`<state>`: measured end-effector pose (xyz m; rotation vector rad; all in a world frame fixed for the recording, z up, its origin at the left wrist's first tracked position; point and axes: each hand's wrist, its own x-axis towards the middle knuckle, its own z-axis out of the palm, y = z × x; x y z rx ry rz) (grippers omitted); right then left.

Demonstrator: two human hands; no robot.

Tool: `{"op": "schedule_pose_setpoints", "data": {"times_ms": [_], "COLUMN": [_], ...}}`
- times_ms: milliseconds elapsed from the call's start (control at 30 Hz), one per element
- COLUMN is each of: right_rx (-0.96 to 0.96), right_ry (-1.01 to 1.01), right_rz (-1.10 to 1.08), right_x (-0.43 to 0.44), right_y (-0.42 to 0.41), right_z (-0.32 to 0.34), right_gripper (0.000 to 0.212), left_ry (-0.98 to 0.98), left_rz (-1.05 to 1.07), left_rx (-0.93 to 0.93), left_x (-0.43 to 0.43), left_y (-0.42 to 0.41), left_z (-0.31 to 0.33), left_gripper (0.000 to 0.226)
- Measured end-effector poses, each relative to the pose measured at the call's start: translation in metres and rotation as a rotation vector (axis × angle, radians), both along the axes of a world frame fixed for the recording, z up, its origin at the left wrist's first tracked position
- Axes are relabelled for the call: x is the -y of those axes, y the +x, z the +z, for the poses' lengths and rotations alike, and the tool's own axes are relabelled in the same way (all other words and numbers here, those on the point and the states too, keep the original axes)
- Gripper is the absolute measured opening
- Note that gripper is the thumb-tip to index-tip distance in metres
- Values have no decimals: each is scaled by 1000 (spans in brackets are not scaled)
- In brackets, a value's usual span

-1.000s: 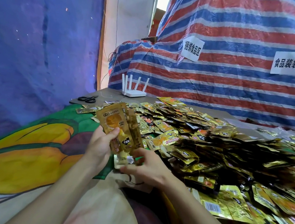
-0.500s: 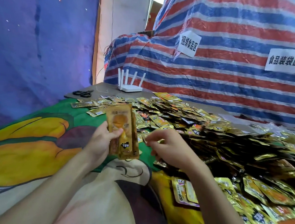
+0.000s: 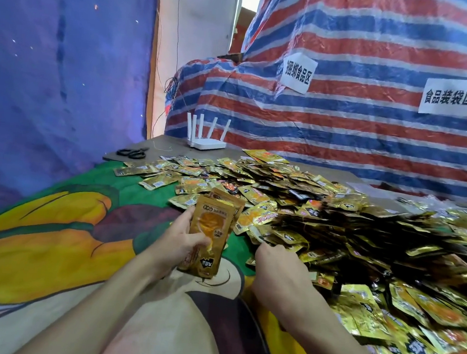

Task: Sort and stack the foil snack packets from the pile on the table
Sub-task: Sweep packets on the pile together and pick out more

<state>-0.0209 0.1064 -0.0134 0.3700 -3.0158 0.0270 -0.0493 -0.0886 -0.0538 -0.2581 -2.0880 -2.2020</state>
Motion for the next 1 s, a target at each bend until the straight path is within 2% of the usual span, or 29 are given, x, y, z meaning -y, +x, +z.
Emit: {"op": "schedule_pose_setpoints", "data": {"times_ms": [167,333,400,600,733,800,1000], "right_rx": [37,40,28,-1,-27,-42,-39], "right_ry": [-21,-13,15,-2,-11,16,30], "right_rz": [6,-41,-54,-51,-57,-62,-62], "right_x": [-2,0,-1,-6,-9,-10,-10], "right_y": [5,9,8,2,1,1,-3], "right_z": [-1,1,0,0,1,0,-2], "right_gripper": [13,13,21,23,31,28,22], "left_ry": [-54,-63,-78,-137,-196,-168,-40], "left_rz": [11,18,-13,-41,76,73,-6], "left_rx": [-19,-49,-39,-99,-175,-161,-57], "left_x": [-1,5,6,3,2,4,1], "left_y": [-1,3,5,7,8,7,6], "left_z": [-3,3,5,1,1,1,3], "left_gripper": [68,62,64,60,38,31,36]}}
